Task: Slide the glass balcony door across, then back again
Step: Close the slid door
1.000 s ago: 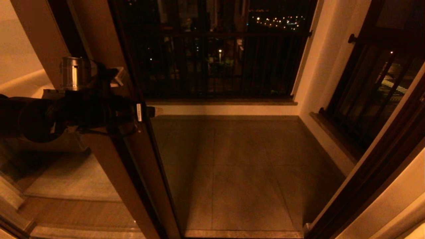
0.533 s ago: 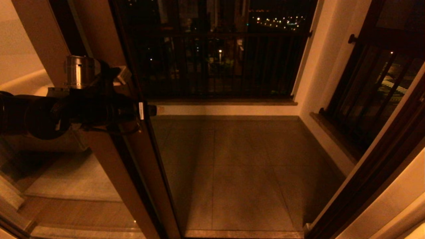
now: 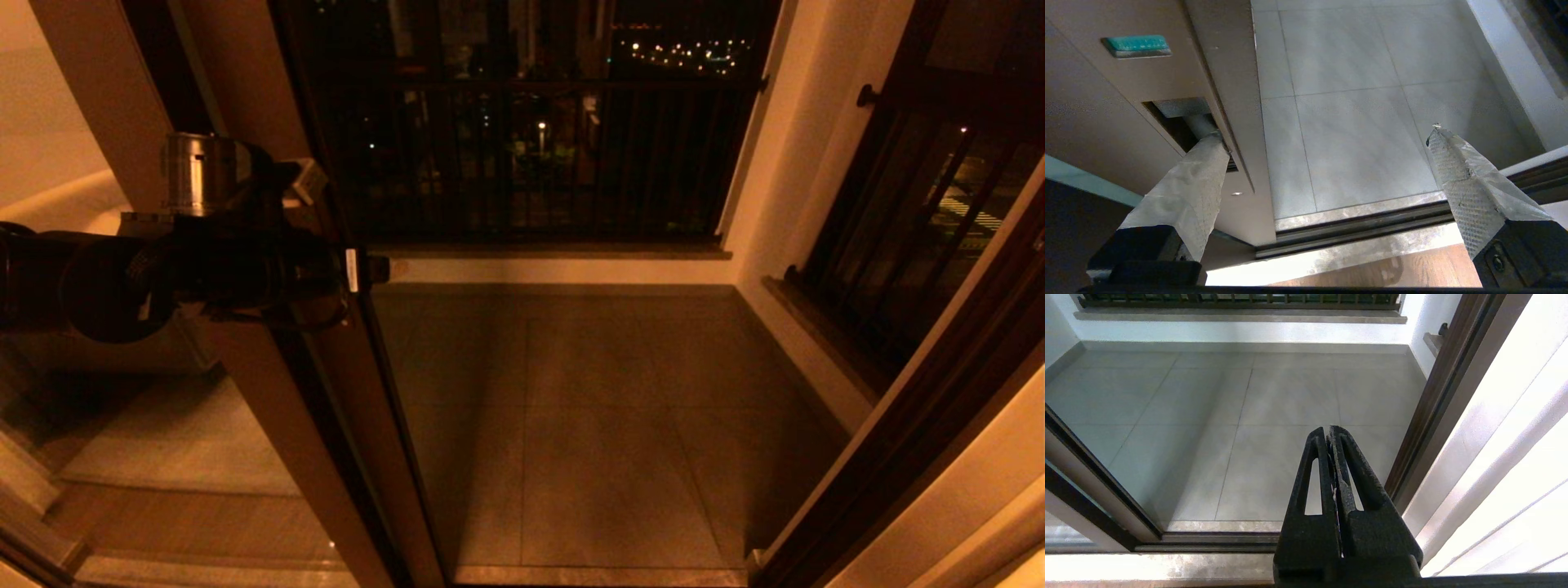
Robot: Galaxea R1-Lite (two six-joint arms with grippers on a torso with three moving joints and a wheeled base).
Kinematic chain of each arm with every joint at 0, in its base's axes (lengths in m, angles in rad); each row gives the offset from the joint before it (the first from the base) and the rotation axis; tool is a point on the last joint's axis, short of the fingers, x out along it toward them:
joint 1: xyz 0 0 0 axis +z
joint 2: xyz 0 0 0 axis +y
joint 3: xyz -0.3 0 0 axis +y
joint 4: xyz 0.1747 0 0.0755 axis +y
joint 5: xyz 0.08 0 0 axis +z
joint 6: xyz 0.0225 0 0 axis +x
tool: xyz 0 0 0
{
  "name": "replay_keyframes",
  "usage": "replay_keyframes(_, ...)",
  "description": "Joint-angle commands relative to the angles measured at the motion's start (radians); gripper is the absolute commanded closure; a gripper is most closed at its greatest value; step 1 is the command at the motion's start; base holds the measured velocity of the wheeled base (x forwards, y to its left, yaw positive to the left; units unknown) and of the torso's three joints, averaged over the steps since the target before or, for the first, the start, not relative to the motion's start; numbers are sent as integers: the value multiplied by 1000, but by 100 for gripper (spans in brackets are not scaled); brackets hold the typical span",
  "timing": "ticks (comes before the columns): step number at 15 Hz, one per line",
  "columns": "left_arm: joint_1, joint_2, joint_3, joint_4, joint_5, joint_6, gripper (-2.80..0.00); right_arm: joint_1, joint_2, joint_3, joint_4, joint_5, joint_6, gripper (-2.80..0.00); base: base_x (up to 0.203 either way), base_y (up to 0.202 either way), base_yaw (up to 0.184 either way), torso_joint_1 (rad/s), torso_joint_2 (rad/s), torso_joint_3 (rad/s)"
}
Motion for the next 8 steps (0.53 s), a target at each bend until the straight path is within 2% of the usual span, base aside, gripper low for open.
replay_keyframes(1, -12, -2, -1, -2, -4, -1, -280, 0, 1, 0, 0, 1, -1, 0, 0, 0, 0, 0, 0, 0)
replay_keyframes(8, -26, 0, 1, -2, -2, -1, -280, 0, 1, 0, 0, 1, -1, 0, 0, 0, 0, 0, 0, 0)
